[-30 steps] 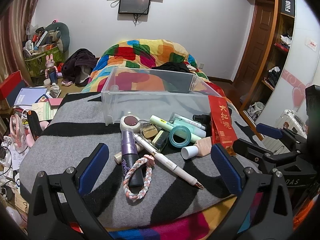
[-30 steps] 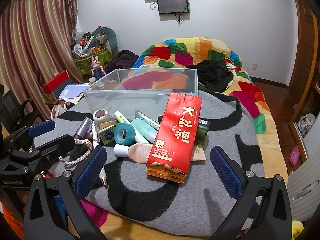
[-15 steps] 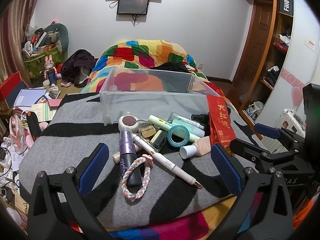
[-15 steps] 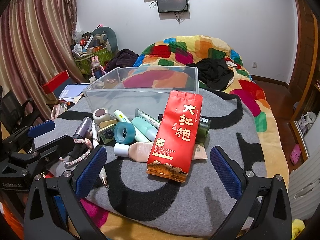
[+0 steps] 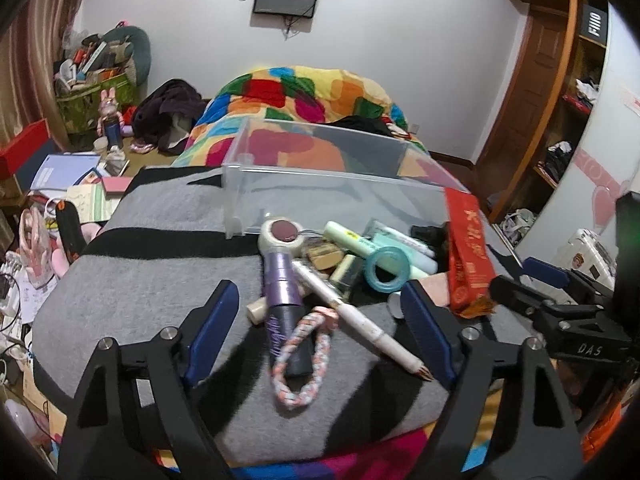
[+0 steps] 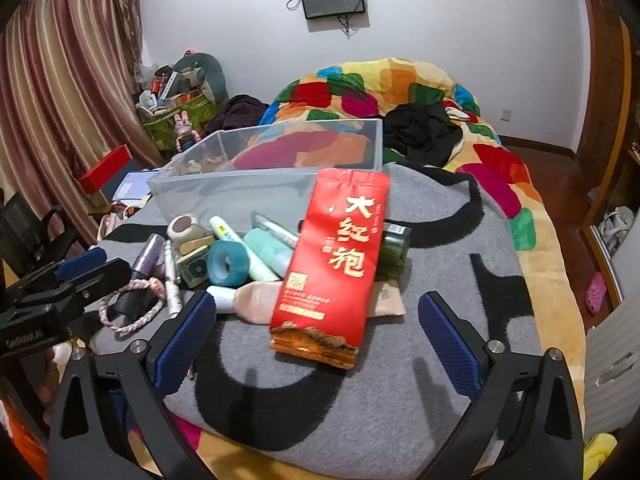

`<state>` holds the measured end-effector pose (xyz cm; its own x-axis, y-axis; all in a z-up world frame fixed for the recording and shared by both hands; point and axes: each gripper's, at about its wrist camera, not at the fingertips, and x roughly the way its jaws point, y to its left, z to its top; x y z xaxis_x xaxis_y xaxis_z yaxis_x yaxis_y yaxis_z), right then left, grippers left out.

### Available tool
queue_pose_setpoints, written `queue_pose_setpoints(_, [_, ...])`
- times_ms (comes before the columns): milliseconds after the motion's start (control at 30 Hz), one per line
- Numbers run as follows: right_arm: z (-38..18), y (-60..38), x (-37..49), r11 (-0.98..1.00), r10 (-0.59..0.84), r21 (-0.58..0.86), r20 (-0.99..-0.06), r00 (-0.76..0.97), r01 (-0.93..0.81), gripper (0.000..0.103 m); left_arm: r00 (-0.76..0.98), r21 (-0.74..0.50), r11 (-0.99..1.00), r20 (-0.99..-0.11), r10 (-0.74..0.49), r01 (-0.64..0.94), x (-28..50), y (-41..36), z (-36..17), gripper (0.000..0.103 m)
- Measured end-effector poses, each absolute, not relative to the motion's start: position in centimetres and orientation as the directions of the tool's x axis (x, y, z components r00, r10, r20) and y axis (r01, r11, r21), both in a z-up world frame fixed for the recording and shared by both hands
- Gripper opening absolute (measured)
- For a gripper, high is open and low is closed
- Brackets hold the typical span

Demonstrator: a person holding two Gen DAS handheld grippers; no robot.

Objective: Organize objects
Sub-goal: 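Move both tools toward the pile of cosmetics on the blanket, then drop red tea box into clear box with right tool while left drops mascara in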

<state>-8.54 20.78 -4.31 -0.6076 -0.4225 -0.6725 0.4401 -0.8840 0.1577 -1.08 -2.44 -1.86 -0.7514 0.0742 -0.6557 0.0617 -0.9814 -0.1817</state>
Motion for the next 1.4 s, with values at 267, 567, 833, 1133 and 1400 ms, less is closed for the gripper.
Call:
queue_pose_setpoints(267, [-4.5, 21.7, -11.1, -0.901, -0.401, 0.176, -0.688, -0.606, 0.396, 0.078, -0.714, -0.224, -0.967, -0.696, 0.070, 0.124, -3.1, -5.2, -3.0, 0.057])
queue_pose_setpoints(567, [-5.8, 21.0, -12.3, -0.883, -0.434, 0.223, -0.720, -0.541, 0.412, 0.070, -0.656, -0.228, -0.967, -0.748, 0.096, 0.118, -4.5, -4.9, -5.1, 0.047])
queue_pose_setpoints(833, [-6.5, 19.9, -11.7, -0.878, -0.427, 0.190, -0.728, -0.536, 0.440, 0.070, -0.666, -0.225, -0.967, -0.740, 0.091, 0.118, -4.2, -4.9, -5.7, 0.043])
queue_pose_setpoints(1133, [-6.0, 19.0, -10.9, -0.871, -0.418, 0.158, -0.735, -0.534, 0.466, 0.063, -0.675, -0.222, -0.968, -0.733, 0.084, 0.120, -4.5, -5.2, -5.6, 0.025])
queue_pose_setpoints(1400, [-6.6, 18.9, -11.1, -0.883, -0.394, 0.145, -0.747, -0.535, 0.446, 0.055, -0.721, -0.217, -0.967, -0.691, 0.057, 0.131, -3.5, -5.9, -3.9, 0.025])
